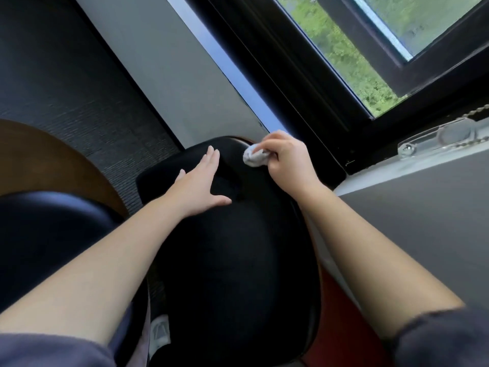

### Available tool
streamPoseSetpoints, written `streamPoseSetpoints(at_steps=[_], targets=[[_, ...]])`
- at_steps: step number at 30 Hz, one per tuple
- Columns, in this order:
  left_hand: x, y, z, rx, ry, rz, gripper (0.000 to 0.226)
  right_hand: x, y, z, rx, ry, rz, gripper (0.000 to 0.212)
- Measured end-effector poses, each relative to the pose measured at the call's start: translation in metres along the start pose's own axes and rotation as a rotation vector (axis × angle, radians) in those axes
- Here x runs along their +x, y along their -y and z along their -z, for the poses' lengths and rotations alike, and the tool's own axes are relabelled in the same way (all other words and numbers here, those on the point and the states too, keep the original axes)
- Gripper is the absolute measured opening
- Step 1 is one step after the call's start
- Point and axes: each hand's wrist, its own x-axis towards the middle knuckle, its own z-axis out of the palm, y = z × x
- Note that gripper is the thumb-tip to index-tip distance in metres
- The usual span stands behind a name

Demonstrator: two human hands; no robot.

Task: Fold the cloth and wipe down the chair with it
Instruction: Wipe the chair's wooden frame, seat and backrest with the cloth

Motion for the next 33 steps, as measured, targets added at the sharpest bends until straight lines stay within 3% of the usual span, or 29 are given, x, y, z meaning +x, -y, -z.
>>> streamPoseSetpoints(at_steps=[3,8,11,14,19,24,30,33], targets=[[-0.008,-0.001,-0.004,0.042,-0.050,-0.017,0.112,-0.012,-0.002,0.002,0.028,-0.025,-0.062,0.036],[-0.039,-0.039,-0.027,0.087,-0.067,-0.196,0.112,-0.144,-0.009,0.033,0.004,-0.080,-0.098,0.039],[-0.050,-0.060,-0.041,0.177,-0.052,-0.261,0.110,-0.129,-0.012,0.027,-0.048,-0.080,-0.066,0.037],[-0.054,-0.068,-0.044,0.262,-0.027,-0.233,0.111,-0.122,-0.009,0.018,-0.004,-0.145,-0.119,0.034],[-0.057,-0.075,-0.042,0.302,0.017,-0.202,0.115,-0.238,-0.001,0.026,0.071,-0.174,-0.217,0.035],[-0.060,-0.078,-0.041,0.308,-0.005,-0.188,0.109,-0.206,-0.001,0.022,0.068,-0.208,-0.212,0.027],[-0.094,-0.087,-0.071,0.343,-0.002,-0.333,0.105,-0.312,0.019,0.004,0.119,-0.244,-0.353,0.030],[-0.103,-0.088,-0.083,0.340,0.001,-0.326,0.106,-0.316,0.019,-0.001,0.082,-0.260,-0.312,0.029]])
